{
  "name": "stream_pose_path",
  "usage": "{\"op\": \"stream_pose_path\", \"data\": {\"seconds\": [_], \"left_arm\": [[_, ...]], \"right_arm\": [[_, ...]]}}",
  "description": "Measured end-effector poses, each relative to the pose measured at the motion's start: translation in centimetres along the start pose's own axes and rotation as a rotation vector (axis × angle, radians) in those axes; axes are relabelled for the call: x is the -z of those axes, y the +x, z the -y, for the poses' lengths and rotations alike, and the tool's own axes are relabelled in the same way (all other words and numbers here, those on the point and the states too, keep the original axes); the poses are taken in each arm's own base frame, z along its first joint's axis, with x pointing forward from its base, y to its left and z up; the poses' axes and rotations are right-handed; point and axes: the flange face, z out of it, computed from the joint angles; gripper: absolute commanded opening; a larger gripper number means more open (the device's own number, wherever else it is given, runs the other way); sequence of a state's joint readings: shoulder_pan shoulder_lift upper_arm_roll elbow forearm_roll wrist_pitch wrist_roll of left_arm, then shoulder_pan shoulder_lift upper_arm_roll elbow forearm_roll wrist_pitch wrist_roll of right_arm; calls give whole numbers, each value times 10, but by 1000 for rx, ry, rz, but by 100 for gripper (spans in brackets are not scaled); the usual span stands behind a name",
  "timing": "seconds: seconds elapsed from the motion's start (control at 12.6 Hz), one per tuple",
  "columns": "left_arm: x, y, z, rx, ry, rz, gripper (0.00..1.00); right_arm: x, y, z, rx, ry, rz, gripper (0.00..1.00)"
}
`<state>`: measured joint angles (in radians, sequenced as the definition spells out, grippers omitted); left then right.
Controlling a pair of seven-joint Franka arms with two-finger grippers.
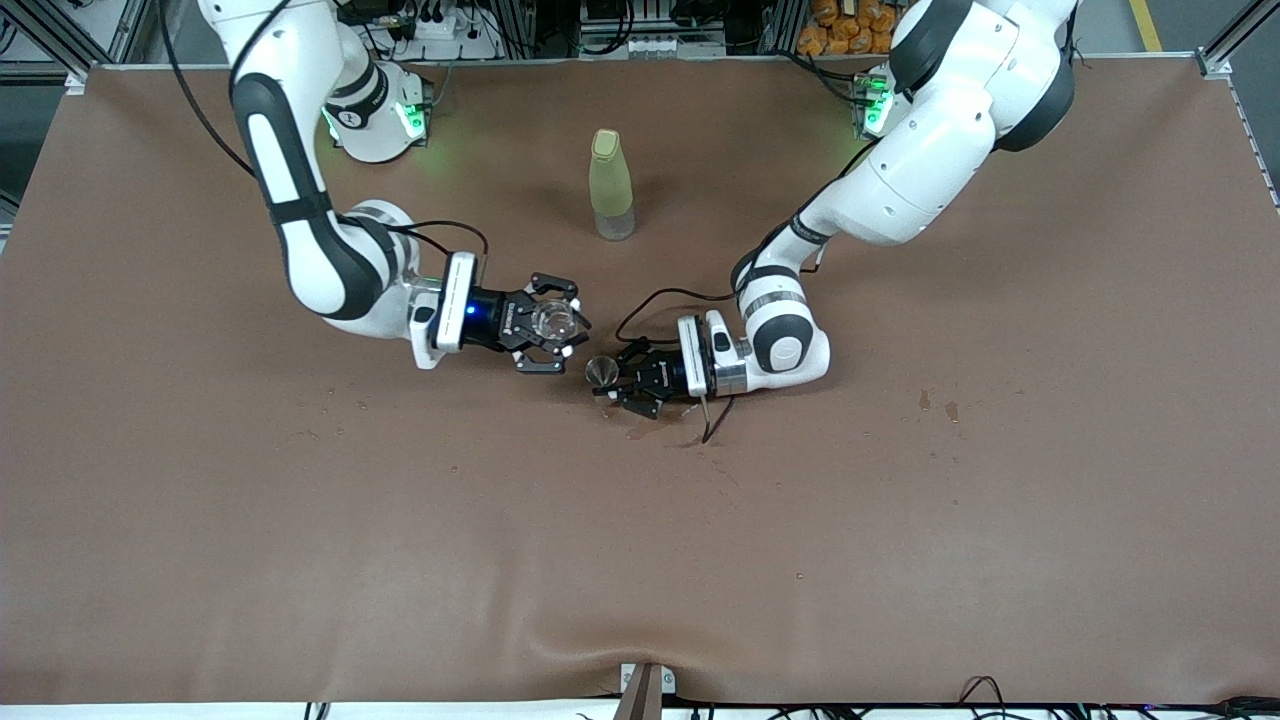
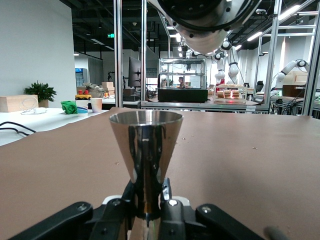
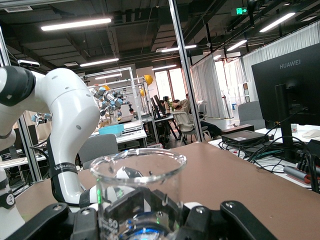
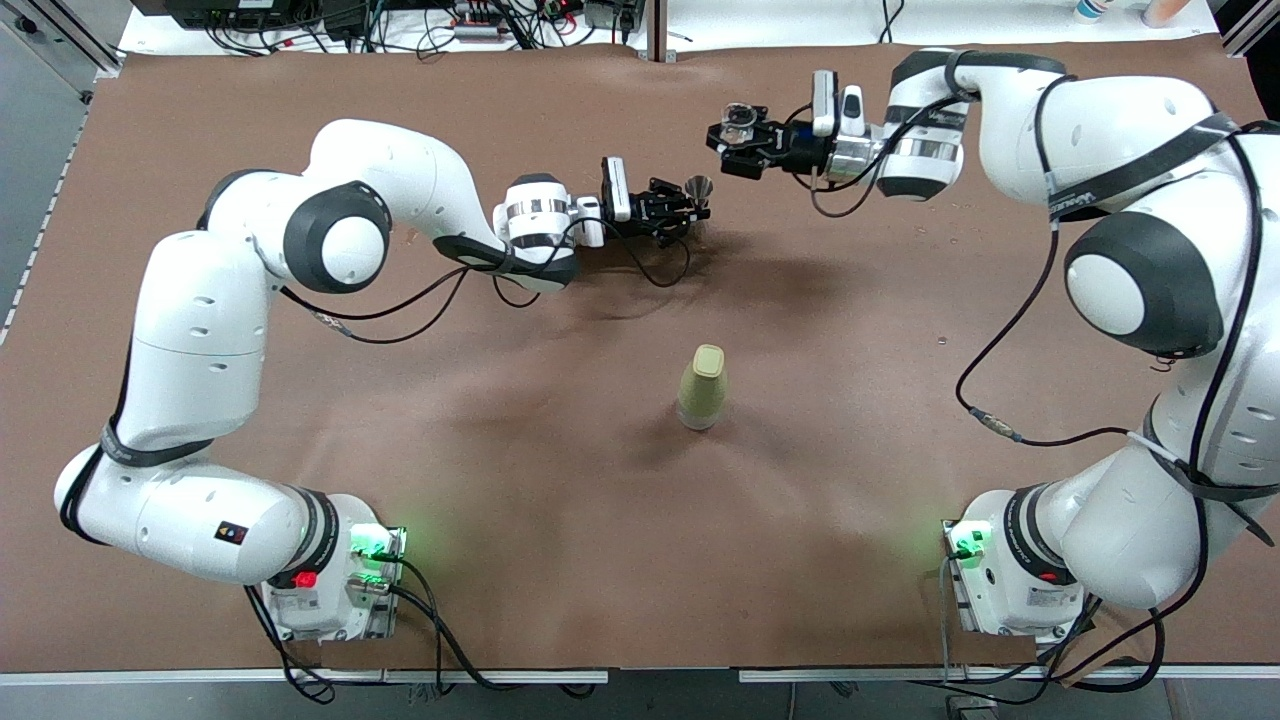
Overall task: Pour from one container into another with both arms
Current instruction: 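Raise the beaker above the jigger with the right gripper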
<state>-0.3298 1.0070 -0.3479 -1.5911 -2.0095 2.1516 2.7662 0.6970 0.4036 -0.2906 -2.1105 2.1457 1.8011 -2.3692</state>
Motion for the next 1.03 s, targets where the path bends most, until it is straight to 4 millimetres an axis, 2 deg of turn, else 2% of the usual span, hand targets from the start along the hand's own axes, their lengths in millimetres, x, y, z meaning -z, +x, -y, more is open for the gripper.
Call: {"op": "stream_pose_path", "data": {"seconds": [0.32, 0.79, 1.03], "left_arm": [[1, -3, -2, 5, -2, 5, 0], [6, -7, 0, 5, 14, 43, 0], [6, -8, 0, 5, 16, 50, 0]], "right_arm": [[-19, -26, 12, -30, -22, -15, 0], [-15, -56, 8, -5, -58, 2, 0], [-26, -74, 15, -16, -74, -13, 0]]}}
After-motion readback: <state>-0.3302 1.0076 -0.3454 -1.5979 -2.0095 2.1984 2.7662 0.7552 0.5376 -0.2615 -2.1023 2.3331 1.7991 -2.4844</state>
